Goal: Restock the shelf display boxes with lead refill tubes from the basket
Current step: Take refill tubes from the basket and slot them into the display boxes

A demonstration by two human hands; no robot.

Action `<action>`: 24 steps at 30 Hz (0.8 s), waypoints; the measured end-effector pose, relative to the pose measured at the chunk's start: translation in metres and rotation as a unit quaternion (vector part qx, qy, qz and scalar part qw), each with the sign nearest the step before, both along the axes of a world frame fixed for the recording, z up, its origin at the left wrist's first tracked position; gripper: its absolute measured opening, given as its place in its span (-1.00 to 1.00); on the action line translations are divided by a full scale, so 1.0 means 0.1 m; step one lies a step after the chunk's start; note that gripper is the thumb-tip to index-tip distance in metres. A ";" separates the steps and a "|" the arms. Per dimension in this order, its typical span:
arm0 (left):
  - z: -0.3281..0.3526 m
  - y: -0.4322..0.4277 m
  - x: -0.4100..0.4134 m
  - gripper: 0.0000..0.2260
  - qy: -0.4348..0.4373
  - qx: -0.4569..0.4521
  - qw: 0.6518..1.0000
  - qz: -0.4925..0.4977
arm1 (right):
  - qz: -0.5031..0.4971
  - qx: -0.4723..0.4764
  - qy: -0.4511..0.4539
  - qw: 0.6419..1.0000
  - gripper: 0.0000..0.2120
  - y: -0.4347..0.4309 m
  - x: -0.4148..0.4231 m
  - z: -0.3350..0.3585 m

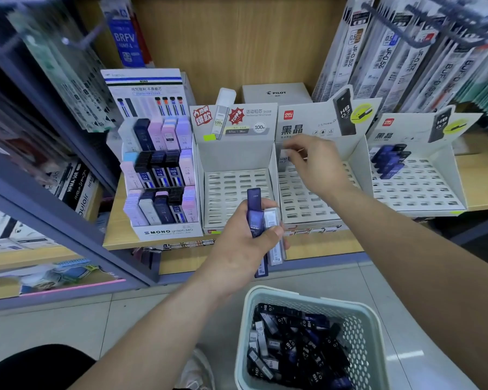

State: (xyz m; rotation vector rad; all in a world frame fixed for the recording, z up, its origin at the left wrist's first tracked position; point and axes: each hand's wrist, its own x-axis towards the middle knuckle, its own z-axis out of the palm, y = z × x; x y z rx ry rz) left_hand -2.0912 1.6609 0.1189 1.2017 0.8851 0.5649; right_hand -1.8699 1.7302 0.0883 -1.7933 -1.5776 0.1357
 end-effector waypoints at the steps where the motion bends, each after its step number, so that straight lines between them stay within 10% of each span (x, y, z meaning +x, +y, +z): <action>1: -0.01 0.00 0.00 -0.76 0.001 0.001 1.000 -0.002 | -0.003 -0.002 -0.001 1.000 -0.79 0.00 0.00 -0.02; 7: -0.05 0.03 -0.01 -0.76 0.016 0.031 0.999 0.006 | -0.020 -0.023 0.087 0.996 -0.79 -0.40 -0.14 0.29; 12: -0.09 -0.02 0.08 -0.76 0.019 0.044 0.999 0.011 | 0.060 -0.163 0.333 0.927 -0.86 -1.30 -0.40 0.55; 24: -0.16 -0.36 0.39 -0.71 -0.004 0.011 0.999 -0.038 | 0.014 -0.167 0.364 0.916 -0.45 -1.93 -0.37 0.40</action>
